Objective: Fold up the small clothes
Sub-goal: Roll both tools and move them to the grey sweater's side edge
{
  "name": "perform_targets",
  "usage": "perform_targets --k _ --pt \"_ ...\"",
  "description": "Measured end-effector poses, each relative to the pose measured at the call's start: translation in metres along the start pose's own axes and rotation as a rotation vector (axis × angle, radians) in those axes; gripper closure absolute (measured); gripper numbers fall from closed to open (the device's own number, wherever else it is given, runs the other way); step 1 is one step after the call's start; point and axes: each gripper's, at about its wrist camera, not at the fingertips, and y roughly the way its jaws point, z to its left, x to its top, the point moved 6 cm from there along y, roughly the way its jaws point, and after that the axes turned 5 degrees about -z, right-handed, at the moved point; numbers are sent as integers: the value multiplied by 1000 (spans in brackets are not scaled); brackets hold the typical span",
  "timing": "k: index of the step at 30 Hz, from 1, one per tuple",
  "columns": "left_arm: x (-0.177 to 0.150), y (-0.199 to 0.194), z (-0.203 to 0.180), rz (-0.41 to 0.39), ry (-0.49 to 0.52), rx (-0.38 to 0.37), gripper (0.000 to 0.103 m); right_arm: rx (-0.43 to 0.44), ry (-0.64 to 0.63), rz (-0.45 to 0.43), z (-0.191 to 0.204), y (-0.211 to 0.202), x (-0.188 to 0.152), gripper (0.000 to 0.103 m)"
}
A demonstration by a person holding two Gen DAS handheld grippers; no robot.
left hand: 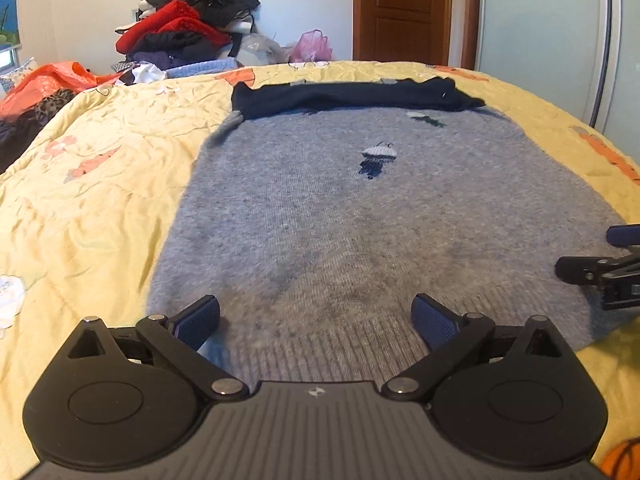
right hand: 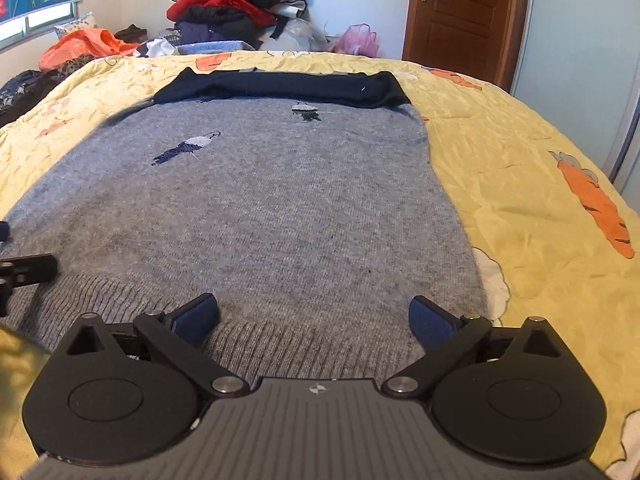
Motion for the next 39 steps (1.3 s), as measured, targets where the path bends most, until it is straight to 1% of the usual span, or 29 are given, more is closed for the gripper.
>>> perform_targets --k 4,7,8,9,10,13,15,16,18,21,22,24,25,26,28,29,30,32,34,35,37,39 --pt "-4 -24 3 -22 -17 -13 0 12 16 -6 3 -9 -2 8" --pt "-18 -21 2 23 -29 -17 0 16 9 -2 4 -7 -9 7" --pt "-24 -16 1 42 -25 -9 0 19 12 -13 3 -7 -11 3" --pt "-27 -18 0 7 -19 -5 0 20 14 -24 0 -6 -13 0" --pt "-29 -19 -1 -5 -18 -2 0 28 14 -34 -2 -6 -14 0" --pt "-27 -19 0 7 -27 3 0 21 14 -10 -4 -8 -12 3" --pt "-25 -21 -1 19 -25 8 0 14 24 -8 -4 -13 -8 10" --pt "-24 -22 -1 23 -27 9 0 17 27 -11 -3 -16 -7 10" --pt "-21 -27 -2 18 -47 0 1 24 21 -15 -1 -20 -7 10" --pt "-17 -33 -7 -17 -51 -18 0 20 6 -4 2 -19 -10 10" --pt "-17 -32 -9 -14 -44 -19 0 18 4 -1 2 -17 -12 9" --pt "-25 -22 -11 34 -33 -13 0 17 9 -12 -1 -15 -16 2" --pt "-27 -21 -11 11 -26 -5 0 19 11 -19 -3 -14 -18 0" --pt "-29 -20 -11 -1 -20 -6 0 26 10 -26 -4 -13 -19 0" --pt "-26 -20 -10 24 -30 -7 0 28 11 -8 -5 -13 -17 0" --pt "-25 -21 -8 35 -38 -9 0 31 24 5 -7 -15 -15 3" --pt "-23 -23 -4 38 -55 -11 0 46 50 5 -10 -19 -12 10" --pt "-19 -31 11 24 -117 -28 0 104 133 -15 -23 -31 -7 11" --pt "-15 -40 34 12 -201 -58 0 173 253 -31 -46 -44 -4 11" --pt "-14 -43 48 12 -250 -76 0 205 320 -22 -60 -48 -4 11" --pt "-13 -46 77 25 -354 -107 0 253 441 37 -88 -49 -7 11" --pt "-15 -45 104 42 -461 -120 0 291 532 75 -111 -49 -12 11"
